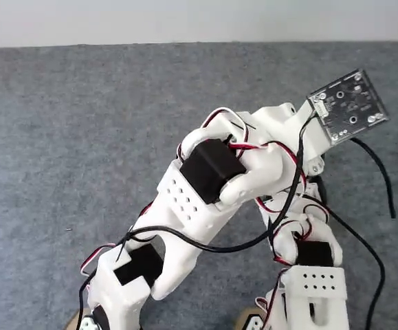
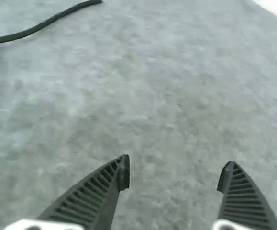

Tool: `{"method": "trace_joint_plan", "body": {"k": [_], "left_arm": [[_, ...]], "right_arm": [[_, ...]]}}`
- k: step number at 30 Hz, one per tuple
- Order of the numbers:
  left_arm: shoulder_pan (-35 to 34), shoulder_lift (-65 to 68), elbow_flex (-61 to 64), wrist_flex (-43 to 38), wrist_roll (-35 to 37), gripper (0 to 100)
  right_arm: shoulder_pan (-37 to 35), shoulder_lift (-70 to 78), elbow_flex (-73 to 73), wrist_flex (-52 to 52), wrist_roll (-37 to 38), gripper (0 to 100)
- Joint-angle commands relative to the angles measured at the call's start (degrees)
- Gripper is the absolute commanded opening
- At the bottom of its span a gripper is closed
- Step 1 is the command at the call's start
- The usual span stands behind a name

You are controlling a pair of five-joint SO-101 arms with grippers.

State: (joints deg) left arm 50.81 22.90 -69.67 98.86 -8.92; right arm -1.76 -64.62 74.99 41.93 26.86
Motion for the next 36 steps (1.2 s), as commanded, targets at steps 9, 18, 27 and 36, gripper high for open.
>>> {"method": "trace_joint_plan", "body": {"k": [9, 18, 27, 36], "left_arm": [[-0.88, -0.88, -0.48, -3.25, -1.58, 1], [-1.14, -0.97, -1.54, -2.11, -1.58, 1], [-0.88, -1.49, -1.8, -2.02, -1.41, 1], [-0.88, -1.32, -1.54, -0.18, -1.32, 1]], "right_arm": [[-3.03, -0.92, -8.53, 7.87, -3.43, 31.4], [-6.73, -1.19, -9.14, 11.3, -4.75, 31.4], [-9.63, -13.05, -8.7, 18.42, -5.71, 31.4], [-10.86, -21.49, -3.96, 19.65, -5.54, 31.4]]}}
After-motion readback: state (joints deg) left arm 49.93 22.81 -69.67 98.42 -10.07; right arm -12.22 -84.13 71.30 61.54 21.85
